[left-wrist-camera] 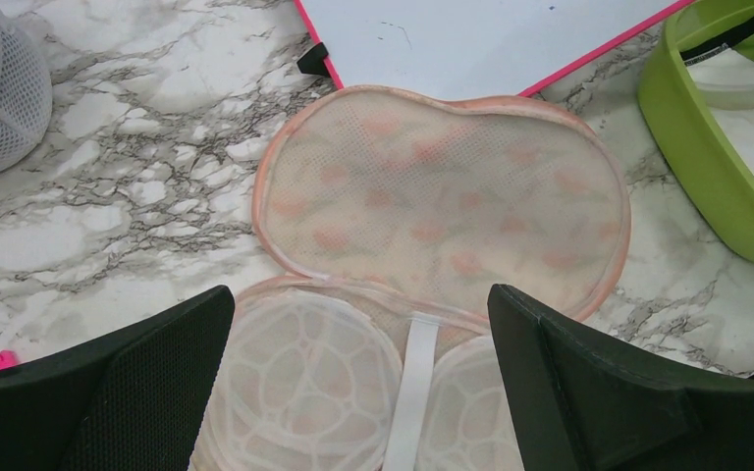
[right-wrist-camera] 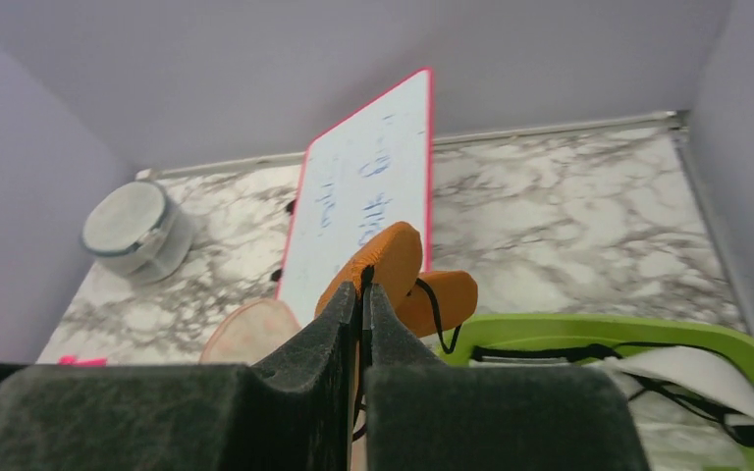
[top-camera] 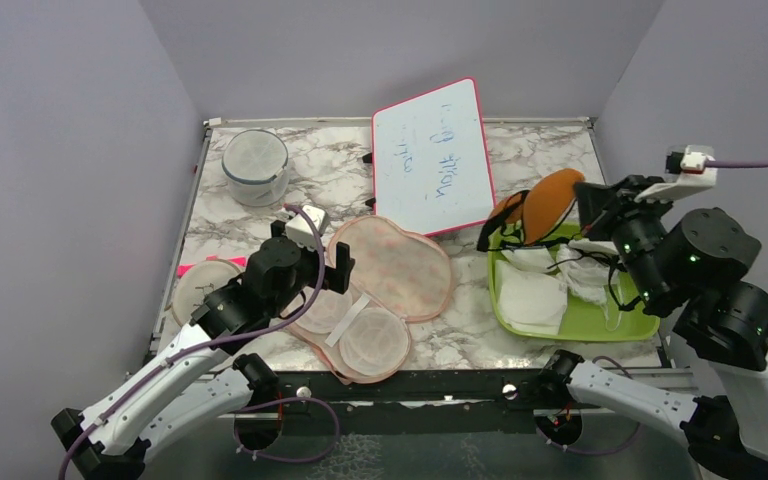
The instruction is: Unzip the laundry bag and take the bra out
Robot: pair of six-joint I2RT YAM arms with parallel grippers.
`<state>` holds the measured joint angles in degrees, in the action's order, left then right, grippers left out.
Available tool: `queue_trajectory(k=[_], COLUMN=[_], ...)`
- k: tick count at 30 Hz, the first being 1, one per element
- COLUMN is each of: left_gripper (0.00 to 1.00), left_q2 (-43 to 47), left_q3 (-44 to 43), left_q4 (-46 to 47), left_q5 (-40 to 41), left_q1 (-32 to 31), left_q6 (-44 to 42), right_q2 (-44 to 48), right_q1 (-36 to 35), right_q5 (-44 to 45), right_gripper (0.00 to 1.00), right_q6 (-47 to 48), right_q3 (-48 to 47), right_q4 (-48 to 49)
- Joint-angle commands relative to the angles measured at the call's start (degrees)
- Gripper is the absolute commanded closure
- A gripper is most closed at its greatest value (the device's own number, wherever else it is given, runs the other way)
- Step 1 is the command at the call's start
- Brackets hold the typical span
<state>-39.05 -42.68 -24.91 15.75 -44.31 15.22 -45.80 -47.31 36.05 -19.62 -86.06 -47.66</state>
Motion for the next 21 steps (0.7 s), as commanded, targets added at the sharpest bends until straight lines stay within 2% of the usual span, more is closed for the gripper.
queue_trajectory(k=[1, 5, 8, 13, 17, 19, 21], left_gripper=[0.01, 0.01, 0.01, 0.01, 0.01, 0.01, 0.01], left_q2=[-0.49, -1.26, -1.7, -1.83, -1.99, -2.0, -2.13], left_q3=[0.31, 0.22, 0.16, 0.22, 0.14, 0.12, 0.14], left_q4=[1.4, 1.36, 1.41, 1.3, 0.95, 0.83, 0.84], left_q5=[-1.8, -2.11, -2.12, -0.85, -0.11, -0.18, -0.27], left_q1=[0.13, 0.19, 0.17, 0.19, 0.19, 0.11, 0.11], left_q6=[-0.63, -0.72, -0.85, -0.9, -0.81, -0.81, -0.81], right_q2=[1.42, 2.82, 5.01, 7.68, 5.26, 2.22, 0.19], right_q1=[-0.33, -0.33, -0.28, -0.33, -0.28, -0.22, -0.24], right_q5=[16.32, 22.19, 23.59, 23.03, 22.42, 22.87, 24.26], right_gripper=[0.99, 0.99, 0.99, 0.99, 0.99, 0.99, 0.99], right_q6=[5.46, 5.08, 2.58, -2.75, -9.77, -15.58, -17.19], right_q3=[-2.89, -4.39, -2.02, 12.16, 23.81, 24.89, 26.97], right_q4=[-6.28, -12.22, -15.16, -12.48, -8.32, -9.45, -7.17])
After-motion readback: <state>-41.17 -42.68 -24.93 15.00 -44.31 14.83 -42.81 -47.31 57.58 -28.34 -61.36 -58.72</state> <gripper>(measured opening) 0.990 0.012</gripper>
